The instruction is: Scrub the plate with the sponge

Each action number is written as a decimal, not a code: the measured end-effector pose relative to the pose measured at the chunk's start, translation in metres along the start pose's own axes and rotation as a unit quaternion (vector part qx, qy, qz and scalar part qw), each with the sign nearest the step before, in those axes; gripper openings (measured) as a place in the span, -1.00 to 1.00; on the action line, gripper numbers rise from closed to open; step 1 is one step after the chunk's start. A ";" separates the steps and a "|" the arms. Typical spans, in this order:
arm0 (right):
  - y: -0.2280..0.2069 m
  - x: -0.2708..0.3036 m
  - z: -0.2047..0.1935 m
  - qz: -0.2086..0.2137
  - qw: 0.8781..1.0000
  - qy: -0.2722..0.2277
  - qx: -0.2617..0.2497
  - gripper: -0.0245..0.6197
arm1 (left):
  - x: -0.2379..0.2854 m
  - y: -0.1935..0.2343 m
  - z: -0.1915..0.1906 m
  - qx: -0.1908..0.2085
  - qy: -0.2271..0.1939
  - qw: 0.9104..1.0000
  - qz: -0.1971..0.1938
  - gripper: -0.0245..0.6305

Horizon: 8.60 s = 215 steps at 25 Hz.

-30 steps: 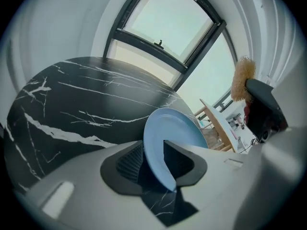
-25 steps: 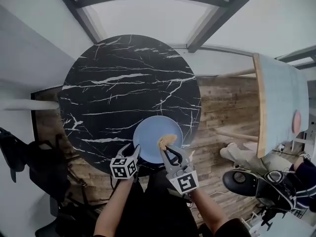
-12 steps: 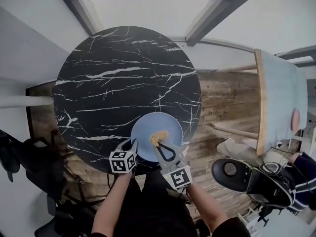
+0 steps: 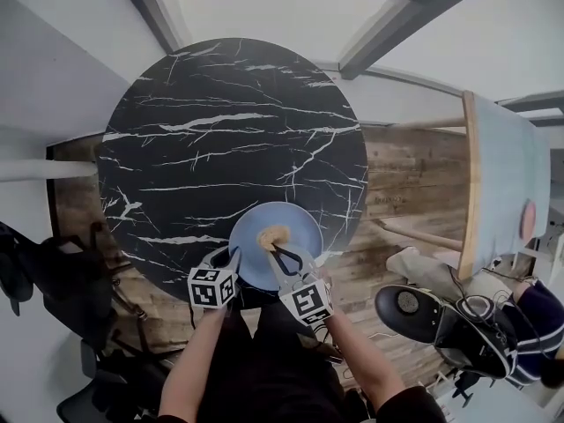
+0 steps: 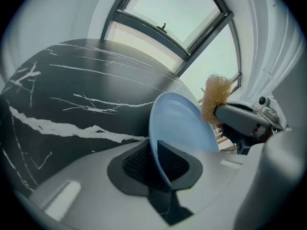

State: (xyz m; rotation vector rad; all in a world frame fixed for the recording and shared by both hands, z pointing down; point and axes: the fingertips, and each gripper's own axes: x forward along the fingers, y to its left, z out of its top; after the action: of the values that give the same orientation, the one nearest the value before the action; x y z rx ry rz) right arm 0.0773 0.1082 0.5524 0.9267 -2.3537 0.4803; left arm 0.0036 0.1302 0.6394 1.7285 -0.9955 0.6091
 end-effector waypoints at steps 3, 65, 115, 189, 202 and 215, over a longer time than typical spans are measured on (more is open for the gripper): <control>0.008 0.013 -0.008 0.014 0.999 0.026 -0.014 -0.84 | 0.001 -0.002 -0.001 0.011 0.008 1.000 -0.010 -0.62; -0.036 0.094 -0.030 -0.025 0.973 0.217 -0.072 -0.84 | 0.005 0.001 0.002 -0.003 0.003 0.999 -0.044 -0.82; -0.058 -0.030 -0.129 -0.145 0.922 0.355 -0.050 -0.85 | 0.005 0.002 0.002 -0.066 -0.026 0.997 -0.036 -0.88; 0.083 0.038 -0.100 0.184 0.899 0.383 -0.102 -0.85 | 0.005 0.000 -0.003 -0.072 -0.002 0.995 -0.066 -0.87; 0.060 0.042 -0.092 0.201 0.887 0.399 -0.118 -0.85 | 0.004 0.001 -0.002 -0.078 -0.003 0.994 -0.070 -0.87; 0.008 0.056 -0.070 0.137 0.914 0.375 -0.063 -0.85 | 0.004 0.001 -0.003 -0.082 -0.004 0.994 -0.070 -0.86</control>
State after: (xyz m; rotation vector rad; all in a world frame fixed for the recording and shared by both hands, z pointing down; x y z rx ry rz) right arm 0.0635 0.1207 0.6409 0.2587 -1.7661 0.6462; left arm 0.0055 0.1314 0.6442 1.6397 -0.8968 0.4182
